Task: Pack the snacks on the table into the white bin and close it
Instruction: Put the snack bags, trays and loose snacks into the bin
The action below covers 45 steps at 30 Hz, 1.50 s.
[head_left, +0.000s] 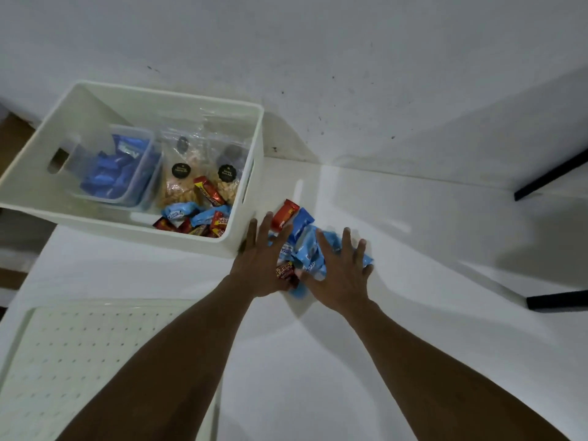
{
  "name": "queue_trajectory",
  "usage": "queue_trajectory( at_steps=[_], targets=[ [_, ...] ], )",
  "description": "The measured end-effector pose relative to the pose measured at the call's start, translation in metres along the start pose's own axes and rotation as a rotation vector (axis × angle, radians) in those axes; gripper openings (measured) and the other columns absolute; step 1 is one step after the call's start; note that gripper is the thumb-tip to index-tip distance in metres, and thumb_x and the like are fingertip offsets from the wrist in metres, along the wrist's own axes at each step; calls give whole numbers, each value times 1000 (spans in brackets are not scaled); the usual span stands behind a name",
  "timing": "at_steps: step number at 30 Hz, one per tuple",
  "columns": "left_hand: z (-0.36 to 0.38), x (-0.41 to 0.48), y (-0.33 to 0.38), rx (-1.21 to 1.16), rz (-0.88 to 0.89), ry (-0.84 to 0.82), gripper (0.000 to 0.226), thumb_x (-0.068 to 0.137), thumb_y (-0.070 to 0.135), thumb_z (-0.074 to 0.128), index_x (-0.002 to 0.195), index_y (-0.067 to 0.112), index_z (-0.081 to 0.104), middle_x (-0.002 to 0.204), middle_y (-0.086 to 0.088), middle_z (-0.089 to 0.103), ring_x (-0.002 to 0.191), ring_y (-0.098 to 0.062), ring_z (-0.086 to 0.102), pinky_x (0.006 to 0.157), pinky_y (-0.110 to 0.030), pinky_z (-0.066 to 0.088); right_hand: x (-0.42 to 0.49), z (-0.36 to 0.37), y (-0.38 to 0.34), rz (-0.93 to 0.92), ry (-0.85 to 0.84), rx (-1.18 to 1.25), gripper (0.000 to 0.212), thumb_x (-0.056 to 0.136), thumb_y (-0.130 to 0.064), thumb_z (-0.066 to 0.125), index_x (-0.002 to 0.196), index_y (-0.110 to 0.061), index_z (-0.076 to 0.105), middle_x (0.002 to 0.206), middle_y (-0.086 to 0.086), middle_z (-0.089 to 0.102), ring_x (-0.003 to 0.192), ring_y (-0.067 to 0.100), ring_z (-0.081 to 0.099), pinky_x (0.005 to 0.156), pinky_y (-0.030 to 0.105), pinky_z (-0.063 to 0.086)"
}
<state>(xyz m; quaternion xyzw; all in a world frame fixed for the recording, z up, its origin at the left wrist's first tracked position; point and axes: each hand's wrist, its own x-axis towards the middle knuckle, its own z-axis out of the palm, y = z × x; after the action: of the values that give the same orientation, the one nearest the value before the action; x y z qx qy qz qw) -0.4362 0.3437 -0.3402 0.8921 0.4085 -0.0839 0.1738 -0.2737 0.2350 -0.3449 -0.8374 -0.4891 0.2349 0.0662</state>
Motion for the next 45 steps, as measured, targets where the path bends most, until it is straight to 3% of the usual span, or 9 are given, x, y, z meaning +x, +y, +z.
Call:
queue_trajectory(
  at_steps=[5, 13, 21, 25, 28, 31, 34, 39, 45],
  targets=[
    [6, 28, -12, 144, 102, -107, 116, 74, 72, 65, 150, 43, -18, 162, -7, -28, 148, -39, -24, 122, -56, -1, 21, 7, 14, -197, 52, -127, 70, 86, -71, 35, 150, -46, 23, 166, 6, 3, 150, 41, -8, 108, 75, 12],
    [21, 38, 1, -24, 58, 10, 81, 81, 73, 54, 151, 40, 30, 167, -2, -3, 153, -33, -2, 122, -49, 11, 30, 2, 57, -110, 188, -158, 48, 89, -50, 59, 133, -32, 53, 156, 8, 33, 146, 40, 22, 105, 69, 31],
    [37, 31, 19, 18, 67, 196, 84, 80, 77, 50, 150, 33, 33, 160, -17, 23, 147, -46, 18, 115, -58, 26, 21, 1, 64, -89, 235, -132, 79, 75, -83, 44, 142, -43, 38, 164, 8, 14, 151, 39, 4, 110, 72, 11],
    [34, 42, 10, 91, 144, 106, 93, 77, 88, 24, 155, 41, 6, 166, -12, -8, 149, -45, -13, 120, -61, 4, 27, 2, 63, -179, 154, -234, 91, 72, -91, 33, 151, -48, 18, 166, 6, 1, 150, 42, -6, 108, 75, 5],
    [32, 47, 8, 114, 148, 11, 89, 77, 87, 9, 155, 44, 4, 166, -4, -16, 150, -41, -16, 121, -59, 0, 30, 3, 66, -247, 119, -297, 78, 80, -80, 40, 149, -47, 25, 164, 7, 15, 149, 44, 6, 105, 77, 16],
    [33, 45, 12, 104, 148, 108, 71, 87, 70, 36, 150, 37, 35, 165, -8, 17, 149, -42, 18, 119, -58, 23, 30, -1, 68, -262, 175, -337, 60, 86, -63, 51, 141, -43, 41, 154, 6, 38, 140, 40, 33, 100, 67, 33],
    [43, 41, 18, 117, 214, 316, 45, 87, 44, 67, 129, 28, 65, 147, -11, 52, 114, -40, 56, 89, -49, 55, 28, -5, 71, -277, 279, -377, 44, 86, -53, 56, 128, -37, 55, 138, 5, 54, 119, 36, 51, 84, 50, 43],
    [42, 35, 28, 64, 274, 328, 38, 74, 24, 83, 111, 23, 74, 128, -16, 65, 82, -35, 64, 63, -38, 60, 24, -6, 75, -281, 309, -347, 41, 80, -43, 72, 117, -29, 62, 118, 8, 62, 91, 34, 57, 62, 37, 47],
    [35, 34, 28, -3, 247, 259, 46, 64, 15, 90, 108, 20, 76, 119, -15, 69, 84, -33, 67, 70, -41, 62, 17, -14, 76, -193, 296, -104, 43, 75, -25, 82, 115, -25, 66, 114, 11, 62, 88, 33, 58, 57, 37, 53]
  ],
)
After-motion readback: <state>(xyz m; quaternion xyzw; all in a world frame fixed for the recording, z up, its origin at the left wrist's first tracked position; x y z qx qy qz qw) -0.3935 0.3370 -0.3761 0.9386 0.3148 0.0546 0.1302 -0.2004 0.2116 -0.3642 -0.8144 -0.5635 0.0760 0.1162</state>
